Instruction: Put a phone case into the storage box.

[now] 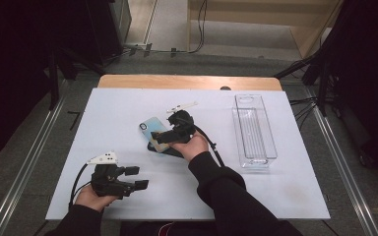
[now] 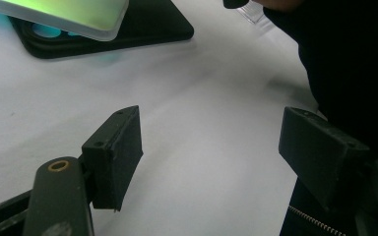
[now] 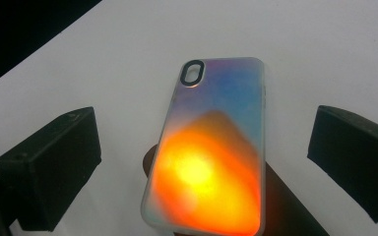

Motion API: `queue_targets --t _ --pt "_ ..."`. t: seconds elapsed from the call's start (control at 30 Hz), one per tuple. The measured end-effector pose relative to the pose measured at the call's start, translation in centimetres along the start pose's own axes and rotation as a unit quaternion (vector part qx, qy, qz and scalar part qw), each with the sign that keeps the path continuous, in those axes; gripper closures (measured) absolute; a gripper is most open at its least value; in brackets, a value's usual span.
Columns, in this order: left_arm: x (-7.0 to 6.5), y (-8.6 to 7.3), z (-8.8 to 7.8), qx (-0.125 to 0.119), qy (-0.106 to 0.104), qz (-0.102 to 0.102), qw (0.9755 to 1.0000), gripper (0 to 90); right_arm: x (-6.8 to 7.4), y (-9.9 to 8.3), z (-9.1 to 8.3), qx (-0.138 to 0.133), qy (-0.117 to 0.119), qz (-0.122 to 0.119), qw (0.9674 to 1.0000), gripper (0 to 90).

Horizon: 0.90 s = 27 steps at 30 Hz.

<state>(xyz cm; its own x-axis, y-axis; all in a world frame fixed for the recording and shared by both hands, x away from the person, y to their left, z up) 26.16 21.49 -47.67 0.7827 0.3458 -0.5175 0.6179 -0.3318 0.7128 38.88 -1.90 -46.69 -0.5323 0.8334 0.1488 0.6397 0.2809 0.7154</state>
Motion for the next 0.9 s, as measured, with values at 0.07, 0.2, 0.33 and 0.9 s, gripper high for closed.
queue_targets --t 0.07,0.2,0.33,0.9 --pt "0.0 0.0 0.0 0.001 -0.001 0.001 1.0 24.9 0.2 0.2 0.3 -0.001 -0.003 -0.007 1.0 0.0" --pt "0.0 0.0 0.0 0.001 0.0 0.002 1.0 24.9 0.5 0.7 1.0 -0.003 -0.005 -0.006 1.0 0.0" --pt "0.0 0.0 0.0 0.002 -0.001 0.002 1.0 24.9 1.0 1.0 1.7 -0.002 -0.008 -0.006 0.9999 0.0" --pt "-0.1 0.0 -0.1 0.002 -0.002 0.002 1.0 24.9 1.4 0.2 3.6 0.02 -0.034 -0.013 0.9991 0.0"
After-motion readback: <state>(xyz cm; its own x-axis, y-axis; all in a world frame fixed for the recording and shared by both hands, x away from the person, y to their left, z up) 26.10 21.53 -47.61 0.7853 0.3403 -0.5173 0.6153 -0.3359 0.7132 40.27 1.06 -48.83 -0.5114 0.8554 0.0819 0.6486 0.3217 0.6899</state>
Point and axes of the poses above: each handheld gripper's, and its own axes: z roughly forward along the jaws, y roughly out of its top, x roughly to its left, the point moved 1 cm from there along z, roughly forward along the jaws, and after that the axes turned 11 degrees about -y, right-handed, at the moved point
